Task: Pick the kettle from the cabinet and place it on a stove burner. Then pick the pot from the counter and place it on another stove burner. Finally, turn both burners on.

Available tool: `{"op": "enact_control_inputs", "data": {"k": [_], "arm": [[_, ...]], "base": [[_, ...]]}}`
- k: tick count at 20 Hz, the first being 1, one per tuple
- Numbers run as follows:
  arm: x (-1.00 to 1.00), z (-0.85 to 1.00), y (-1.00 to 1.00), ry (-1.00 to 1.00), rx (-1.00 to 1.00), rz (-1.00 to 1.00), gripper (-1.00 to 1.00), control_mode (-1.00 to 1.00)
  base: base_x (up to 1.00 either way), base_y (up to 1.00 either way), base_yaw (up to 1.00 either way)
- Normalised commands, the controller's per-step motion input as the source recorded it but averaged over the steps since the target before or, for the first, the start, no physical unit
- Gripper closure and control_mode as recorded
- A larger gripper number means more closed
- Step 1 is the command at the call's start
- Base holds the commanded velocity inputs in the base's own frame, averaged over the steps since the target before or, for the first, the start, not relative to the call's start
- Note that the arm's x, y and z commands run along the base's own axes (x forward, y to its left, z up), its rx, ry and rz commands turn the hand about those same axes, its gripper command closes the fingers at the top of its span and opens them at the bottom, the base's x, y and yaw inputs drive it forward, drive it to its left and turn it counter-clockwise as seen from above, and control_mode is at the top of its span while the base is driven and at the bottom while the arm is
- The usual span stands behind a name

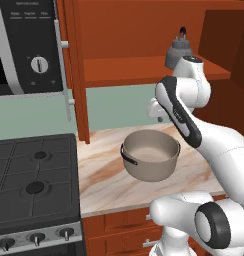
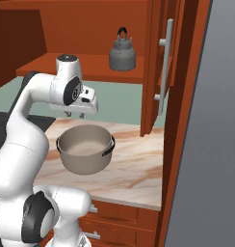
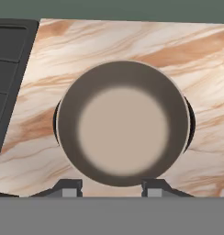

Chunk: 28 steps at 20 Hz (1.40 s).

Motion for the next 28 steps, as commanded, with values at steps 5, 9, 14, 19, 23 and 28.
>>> {"op": "enact_control_inputs", "data": {"k": [5, 9, 14, 19, 23, 28], "arm": [[-0.07, 0.00, 0.00, -0.04, 0.00, 0.00, -1.00, -1.00], [-0.15, 0.00, 0.00, -0.22, -0.01, -0.02, -1.00, -1.00], [-0.30, 0.00, -0.01, -0.26, 0.00, -0.04, -1.00, -1.00], [-0.33, 0.10, -0.01, -0.22, -0.01, -0.05, -1.00, -1.00], [-0.33, 0.25, -0.03, -0.21, 0.00, -0.10, -1.00, -1.00], [-0.32, 0.32, -0.01, -0.21, 0.00, -0.09, -1.00, -1.00]], "base": [[0.00, 0.00, 0.00], [0.00, 0.00, 0.00], [0.00, 0.00, 0.00], [0.00, 0.00, 0.00], [0.00, 0.00, 0.00], [0.00, 0.00, 0.00]]}}
